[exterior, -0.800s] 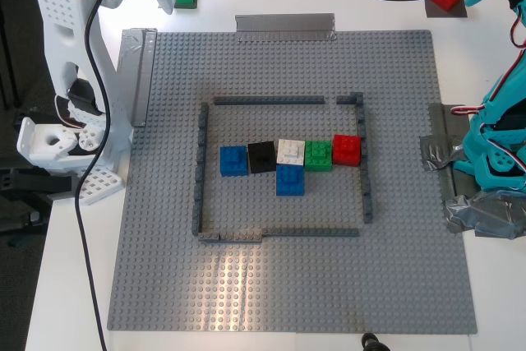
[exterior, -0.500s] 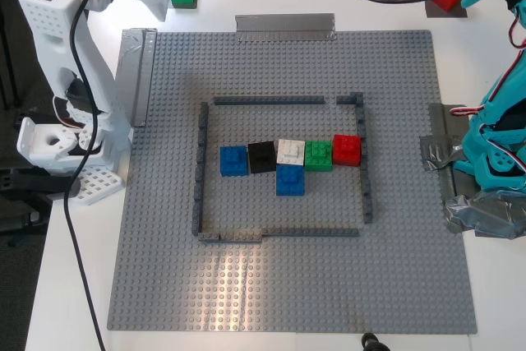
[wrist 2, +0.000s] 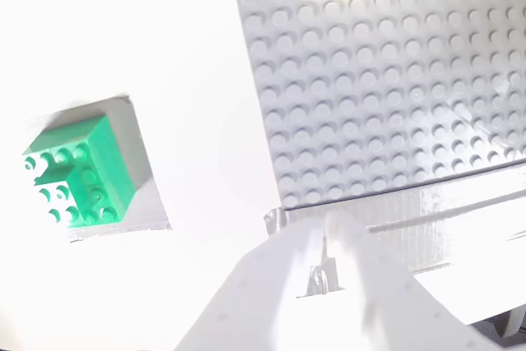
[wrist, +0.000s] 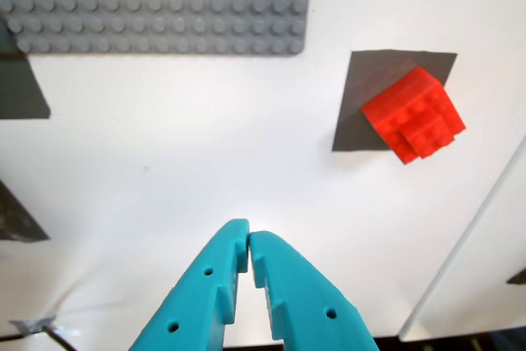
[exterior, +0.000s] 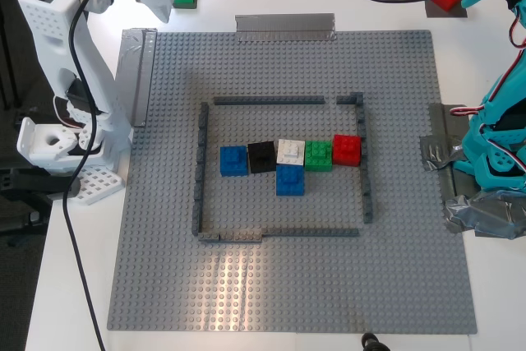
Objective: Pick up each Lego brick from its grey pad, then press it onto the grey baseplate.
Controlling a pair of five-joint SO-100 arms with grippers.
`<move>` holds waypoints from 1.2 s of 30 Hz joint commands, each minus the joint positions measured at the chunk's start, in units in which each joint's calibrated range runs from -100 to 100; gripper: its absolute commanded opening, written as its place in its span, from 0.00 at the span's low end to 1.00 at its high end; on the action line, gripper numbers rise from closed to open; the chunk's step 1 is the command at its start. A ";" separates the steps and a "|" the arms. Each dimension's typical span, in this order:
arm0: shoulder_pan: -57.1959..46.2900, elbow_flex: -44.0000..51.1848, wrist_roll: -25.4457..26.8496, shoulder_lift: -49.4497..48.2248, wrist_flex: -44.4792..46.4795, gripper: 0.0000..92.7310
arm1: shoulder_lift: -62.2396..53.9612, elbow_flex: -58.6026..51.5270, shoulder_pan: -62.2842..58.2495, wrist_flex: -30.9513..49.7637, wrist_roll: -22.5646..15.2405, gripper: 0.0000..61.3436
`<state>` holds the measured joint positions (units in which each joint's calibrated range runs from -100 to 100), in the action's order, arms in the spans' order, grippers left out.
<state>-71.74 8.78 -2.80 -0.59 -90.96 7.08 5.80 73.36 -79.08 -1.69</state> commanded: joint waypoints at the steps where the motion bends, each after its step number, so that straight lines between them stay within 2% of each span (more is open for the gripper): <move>1: -0.19 5.44 0.57 -2.58 -2.86 0.00 | -2.36 11.76 -0.71 -3.02 -0.39 0.00; 4: 0.53 9.59 2.53 -3.87 -8.31 0.00 | -0.64 17.72 -1.07 -3.91 -1.07 0.00; 9: 0.39 11.76 7.90 -6.02 -9.04 0.00 | 0.82 23.05 -0.13 -3.50 -3.52 0.01; 12: -1.64 11.76 15.18 -6.19 -9.04 0.00 | 1.93 25.03 1.10 -2.69 -4.39 0.01; 16: -3.46 11.31 25.63 -6.10 -9.04 0.00 | 7.43 32.98 3.28 -4.97 -4.79 0.00; 19: -1.93 10.95 26.02 -5.93 -9.04 0.00 | 12.06 39.03 4.00 -5.62 -4.69 0.00; 23: 0.32 11.94 26.46 -3.19 -9.04 0.00 | 17.12 44.90 4.22 -5.46 -2.25 0.00; 27: 0.61 12.48 26.46 2.05 -7.66 0.00 | 18.24 43.54 4.22 -3.75 -4.15 0.00; 28: 0.46 12.48 26.56 3.85 -6.20 0.00 | 18.58 43.18 4.22 -3.50 -4.93 0.03; 30: 0.10 12.48 27.53 7.63 -2.53 0.00 | 19.44 43.45 4.08 -3.50 -5.81 0.19; 33: -0.55 12.57 29.44 11.75 2.84 0.00 | 20.82 43.63 4.00 -3.18 -6.30 0.28; 36: -0.99 15.37 30.95 13.21 3.81 0.00 | 22.79 45.17 4.22 -2.94 -6.84 0.37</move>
<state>-71.74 19.61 26.68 12.68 -88.35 30.31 45.26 76.91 -82.38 -7.94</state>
